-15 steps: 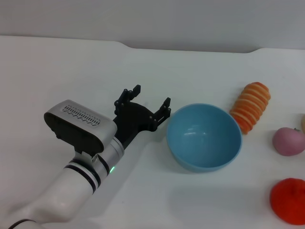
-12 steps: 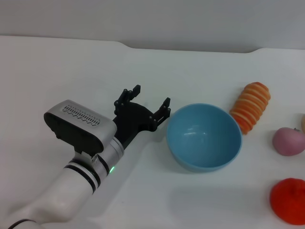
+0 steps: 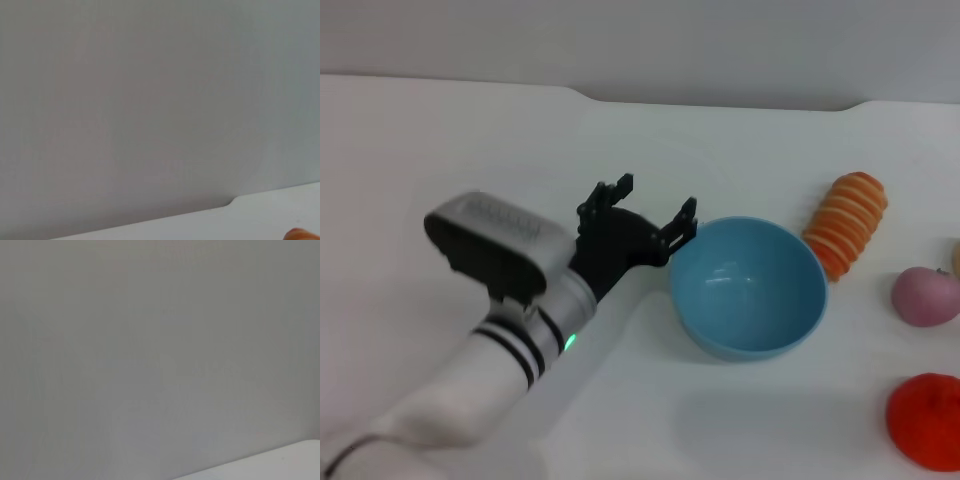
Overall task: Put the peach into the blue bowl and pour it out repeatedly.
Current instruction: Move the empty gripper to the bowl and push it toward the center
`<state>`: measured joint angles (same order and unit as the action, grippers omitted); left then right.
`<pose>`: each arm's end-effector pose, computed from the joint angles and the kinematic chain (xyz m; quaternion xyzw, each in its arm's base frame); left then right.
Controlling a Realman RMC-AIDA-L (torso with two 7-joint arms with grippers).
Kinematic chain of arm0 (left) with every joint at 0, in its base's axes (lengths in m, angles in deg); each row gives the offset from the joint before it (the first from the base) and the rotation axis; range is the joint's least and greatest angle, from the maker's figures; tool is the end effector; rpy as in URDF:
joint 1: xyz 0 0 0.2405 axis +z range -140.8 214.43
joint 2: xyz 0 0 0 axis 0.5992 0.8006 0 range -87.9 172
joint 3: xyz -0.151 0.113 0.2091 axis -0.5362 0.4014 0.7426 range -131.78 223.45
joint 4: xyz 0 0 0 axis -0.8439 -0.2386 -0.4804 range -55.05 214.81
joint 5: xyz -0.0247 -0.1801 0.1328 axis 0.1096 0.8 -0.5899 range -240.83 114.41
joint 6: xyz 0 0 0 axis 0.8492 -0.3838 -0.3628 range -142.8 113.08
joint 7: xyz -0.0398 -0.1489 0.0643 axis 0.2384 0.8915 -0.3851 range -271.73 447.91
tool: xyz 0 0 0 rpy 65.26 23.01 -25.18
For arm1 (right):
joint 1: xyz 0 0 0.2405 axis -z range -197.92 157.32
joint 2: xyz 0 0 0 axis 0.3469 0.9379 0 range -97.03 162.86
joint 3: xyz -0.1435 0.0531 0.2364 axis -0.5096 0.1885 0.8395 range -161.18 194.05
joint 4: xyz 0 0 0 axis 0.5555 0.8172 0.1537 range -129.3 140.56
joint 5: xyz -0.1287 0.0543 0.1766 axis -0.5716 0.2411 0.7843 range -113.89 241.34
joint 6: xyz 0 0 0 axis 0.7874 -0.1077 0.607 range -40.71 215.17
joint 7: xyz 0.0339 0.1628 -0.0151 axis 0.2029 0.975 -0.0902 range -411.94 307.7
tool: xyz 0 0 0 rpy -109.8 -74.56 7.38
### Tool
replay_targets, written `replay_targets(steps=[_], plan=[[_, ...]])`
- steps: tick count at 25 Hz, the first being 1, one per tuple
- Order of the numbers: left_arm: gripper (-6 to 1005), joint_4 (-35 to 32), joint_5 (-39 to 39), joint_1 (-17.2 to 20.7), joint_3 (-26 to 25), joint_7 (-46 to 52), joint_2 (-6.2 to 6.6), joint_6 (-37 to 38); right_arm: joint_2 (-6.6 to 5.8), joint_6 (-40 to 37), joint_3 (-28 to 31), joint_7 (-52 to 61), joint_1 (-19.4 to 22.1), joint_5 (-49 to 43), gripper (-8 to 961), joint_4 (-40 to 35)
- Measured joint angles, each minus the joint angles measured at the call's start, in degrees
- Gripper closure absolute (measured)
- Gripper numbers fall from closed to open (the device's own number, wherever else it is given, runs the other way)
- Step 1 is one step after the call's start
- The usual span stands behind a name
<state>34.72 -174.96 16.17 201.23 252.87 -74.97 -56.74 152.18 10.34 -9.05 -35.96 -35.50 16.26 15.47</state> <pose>-0.2532 0.3192 -0.1719 -0.8178 -0.2829 -0.2546 0.4316 0.4381 0.2595 -0.0281 -0.5810 0.3729 0.2894 0.6630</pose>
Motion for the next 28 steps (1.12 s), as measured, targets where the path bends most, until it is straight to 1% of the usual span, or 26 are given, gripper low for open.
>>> replay_targets(steps=[2,3,4,5,6,8,10,11,12,15,16,17,22,25,28], plan=[[172,-3.8,-0.6,-0.2,-3.3,0.0,1.62,6.1,0.00,0.0,0.0,0.0,0.0,0.0,307,0.0],[172,-5.8,-1.1,-0.3,-5.9,0.0,2.70,10.3,0.00,0.0,0.0,0.0,0.0,0.0,307,0.0],[172,-8.6,-2.2,-0.2,-9.3,0.0,3.50,16.7,0.00,0.0,0.0,0.0,0.0,0.0,307,0.0],[172,-10.3,-2.9,-0.1,-11.6,-0.1,3.99,20.9,0.00,0.0,0.0,0.0,0.0,0.0,307,0.0],[172,-12.7,-4.3,0.1,-15.7,-0.2,4.46,27.5,0.00,0.0,0.0,0.0,0.0,0.0,307,0.0],[172,-16.1,-6.7,0.5,-22.7,-0.5,4.48,38.6,0.00,0.0,0.0,0.0,0.0,0.0,307,0.0],[172,-17.9,-8.4,0.2,-29.8,-1.8,3.58,50.2,0.00,0.1,-0.2,0.0,0.0,0.0,308,0.0],[172,-18.4,-8.9,-0.6,-35.1,-3.5,2.51,58.2,0.00,0.1,-0.3,0.0,0.0,0.0,308,0.0],[172,-18.1,-9.0,-1.3,-39.8,-5.9,1.16,64.9,0.00,0.1,-0.3,0.0,0.0,0.0,308,0.0],[171,-16.7,-8.3,-2.6,-48.6,-11.8,-0.95,77.1,0.00,0.1,-0.5,0.0,0.0,0.0,308,0.0],[171,-16.3,-7.8,-2.9,-50.4,-13.1,-1.20,79.7,-0.01,0.1,-0.5,0.0,-0.1,0.0,307,0.0],[171,-16.1,-7.0,-3.1,-51.0,-13.6,-1.10,81.4,-0.02,0.1,-0.5,0.0,-0.1,0.0,307,0.0],[171,-14.5,-5.9,-3.6,-50.3,-13.9,-1.13,80.8,-0.09,0.1,-0.5,0.0,0.0,0.0,307,-0.1],[172,-11.6,-4.8,-5.0,-48.3,-13.9,-1.34,80.0,-0.09,0.1,-0.5,0.0,-0.1,0.0,307,-0.2],[178,-9.8,-2.1,-6.2,-44.3,-14.0,-1.40,77.3,-0.09,0.1,-0.4,0.0,-0.1,0.0,307,-0.4]])
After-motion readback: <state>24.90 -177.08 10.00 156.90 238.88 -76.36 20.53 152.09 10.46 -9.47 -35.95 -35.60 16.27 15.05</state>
